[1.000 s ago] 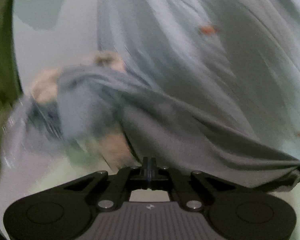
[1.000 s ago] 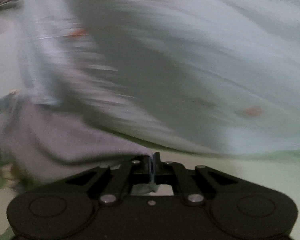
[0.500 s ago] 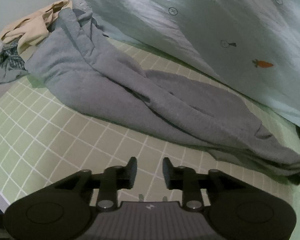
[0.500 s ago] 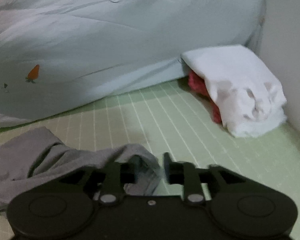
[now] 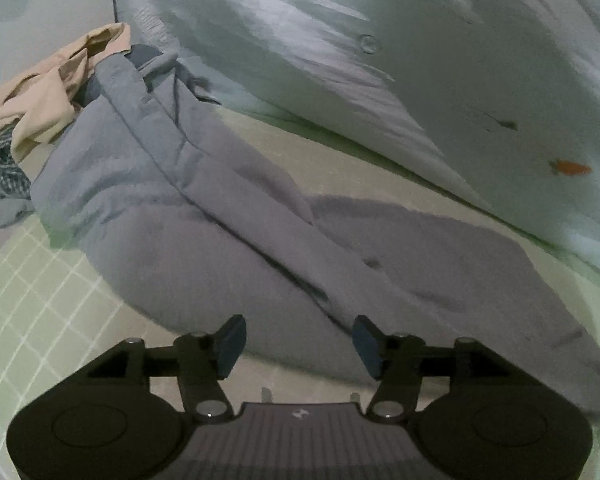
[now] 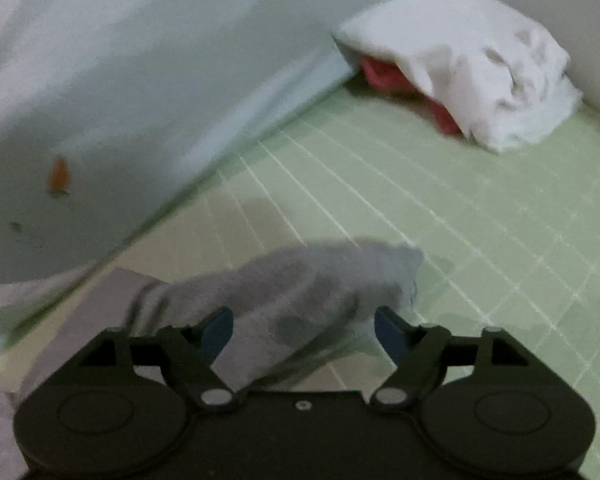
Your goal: Fold clothes
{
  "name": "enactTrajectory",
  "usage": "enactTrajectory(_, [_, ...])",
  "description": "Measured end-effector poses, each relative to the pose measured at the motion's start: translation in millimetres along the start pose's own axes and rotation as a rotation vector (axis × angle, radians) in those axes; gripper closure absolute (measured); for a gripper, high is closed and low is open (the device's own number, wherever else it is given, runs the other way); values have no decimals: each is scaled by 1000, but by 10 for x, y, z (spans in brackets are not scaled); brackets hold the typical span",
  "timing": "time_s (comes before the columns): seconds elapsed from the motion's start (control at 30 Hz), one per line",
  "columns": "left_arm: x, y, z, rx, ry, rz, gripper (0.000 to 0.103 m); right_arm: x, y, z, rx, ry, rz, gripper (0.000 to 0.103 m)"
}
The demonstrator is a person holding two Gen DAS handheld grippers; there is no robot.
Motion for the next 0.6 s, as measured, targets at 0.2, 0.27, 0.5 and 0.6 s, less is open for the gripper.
enactTrajectory(0.2, [-482, 480, -294, -51, -81, -28, 33, 26, 345, 71, 64, 152, -64, 22])
enactTrajectory(0.27, [-640, 652, -419, -76, -101, -31, 32, -6, 398, 69, 83, 170, -71, 21])
enactTrajectory(0.5, [-903, 1233, -1013, -177, -265, -76, 32, -105, 573, 36, 156, 156, -70, 17])
enactTrajectory(0.6, [-970, 1396, -1153, -166, -317, -72, 34, -132, 618, -9, 180, 130, -68, 17])
Point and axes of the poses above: each gripper's, at about its wrist camera, not at the fingertips, and y roughly the way its jaws point, z to its right, x to its underside, the point moved 10 cm from there along y, roughly the way its jaws point, and after that the axes turned 3 degrees about y, right-handed, at the moved point
